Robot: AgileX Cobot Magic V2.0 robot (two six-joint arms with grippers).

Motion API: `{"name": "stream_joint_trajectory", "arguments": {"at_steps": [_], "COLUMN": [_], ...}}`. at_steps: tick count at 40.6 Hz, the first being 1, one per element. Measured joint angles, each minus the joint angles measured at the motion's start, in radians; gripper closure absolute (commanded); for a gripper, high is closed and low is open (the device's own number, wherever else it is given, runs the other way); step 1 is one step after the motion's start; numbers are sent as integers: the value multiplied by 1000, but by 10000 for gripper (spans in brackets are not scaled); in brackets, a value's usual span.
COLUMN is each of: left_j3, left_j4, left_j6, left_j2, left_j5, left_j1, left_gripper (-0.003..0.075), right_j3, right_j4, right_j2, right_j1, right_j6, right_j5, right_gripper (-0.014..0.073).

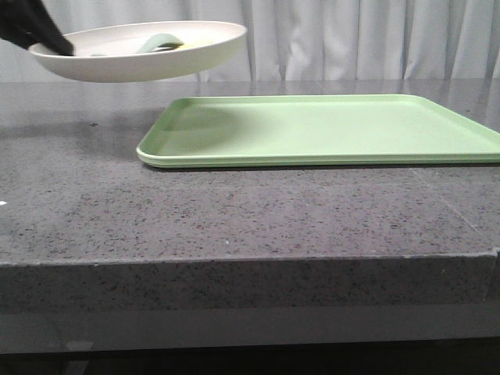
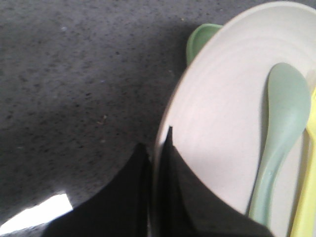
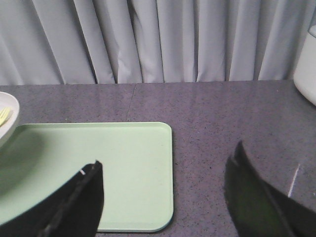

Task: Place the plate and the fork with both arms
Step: 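Lift the cream plate with the left gripper and carry it over the tray, then lower the plate onto the green tray and open the left gripper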

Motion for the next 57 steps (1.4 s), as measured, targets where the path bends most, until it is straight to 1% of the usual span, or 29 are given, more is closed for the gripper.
{"name": "stream_joint_trajectory", "arguments": {"at_steps": [14, 26, 36, 48, 57], "left_j3": [0, 0, 0, 0, 0], "left_j4": [-5, -9, -19, -24, -25], "left_j6": [-104, -160, -183, -187, -187], "left_j2": [2, 47, 74, 130, 138], "left_j5": [-111, -196, -267, -290, -308], "left_j1": [-209, -336, -363, -374, -379], "left_gripper": [738, 738, 738, 738, 738], "right_j3": [0, 0, 0, 0, 0], "right_j4": [0, 0, 0, -2, -2], "right_j2": [0, 0, 0, 0, 0], "right_j1": [0, 0, 0, 0, 0], "right_j6": [0, 0, 0, 0, 0], "right_j5": [-3, -3, -3, -6, -6], "right_gripper": [62, 62, 62, 62, 62]}}
